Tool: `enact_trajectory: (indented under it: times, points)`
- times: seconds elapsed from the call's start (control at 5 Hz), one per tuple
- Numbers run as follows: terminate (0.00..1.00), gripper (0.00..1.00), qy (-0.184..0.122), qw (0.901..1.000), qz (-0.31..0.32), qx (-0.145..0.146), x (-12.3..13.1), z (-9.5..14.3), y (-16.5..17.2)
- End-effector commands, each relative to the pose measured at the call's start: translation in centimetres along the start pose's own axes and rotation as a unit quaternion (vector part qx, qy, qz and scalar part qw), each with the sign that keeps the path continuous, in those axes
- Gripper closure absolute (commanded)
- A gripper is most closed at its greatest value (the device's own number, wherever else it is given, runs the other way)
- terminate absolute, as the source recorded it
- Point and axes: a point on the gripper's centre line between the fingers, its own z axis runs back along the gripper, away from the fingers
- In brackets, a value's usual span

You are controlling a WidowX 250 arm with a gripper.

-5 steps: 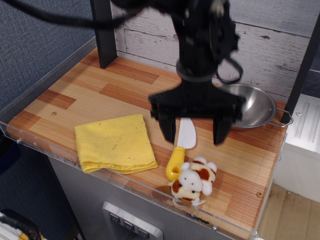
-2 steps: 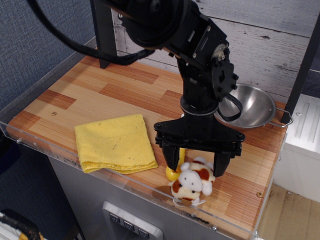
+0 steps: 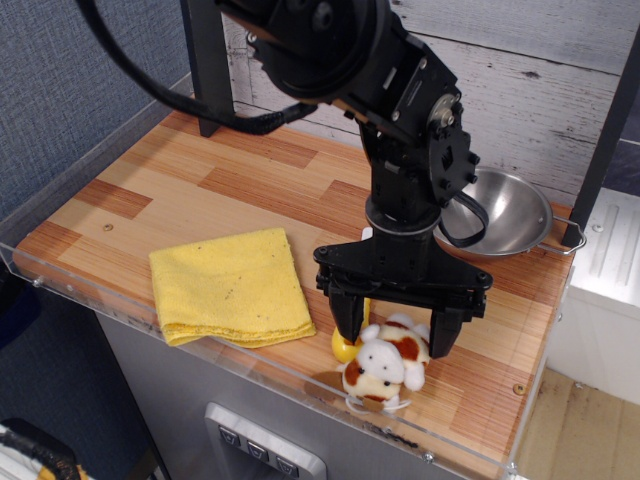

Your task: Move animal to upper left corner

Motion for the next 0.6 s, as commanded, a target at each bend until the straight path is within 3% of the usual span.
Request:
enact_trajectory:
  times: [0.0, 0.4]
  points:
    - [0.00, 1.00, -0.019, 0.9997, -0.013, -0.008, 0.05, 0.82, -0.42]
    - [0.00, 1.00, -0.021, 0.9997, -0.013, -0.004, 0.23, 1.52, 0.01]
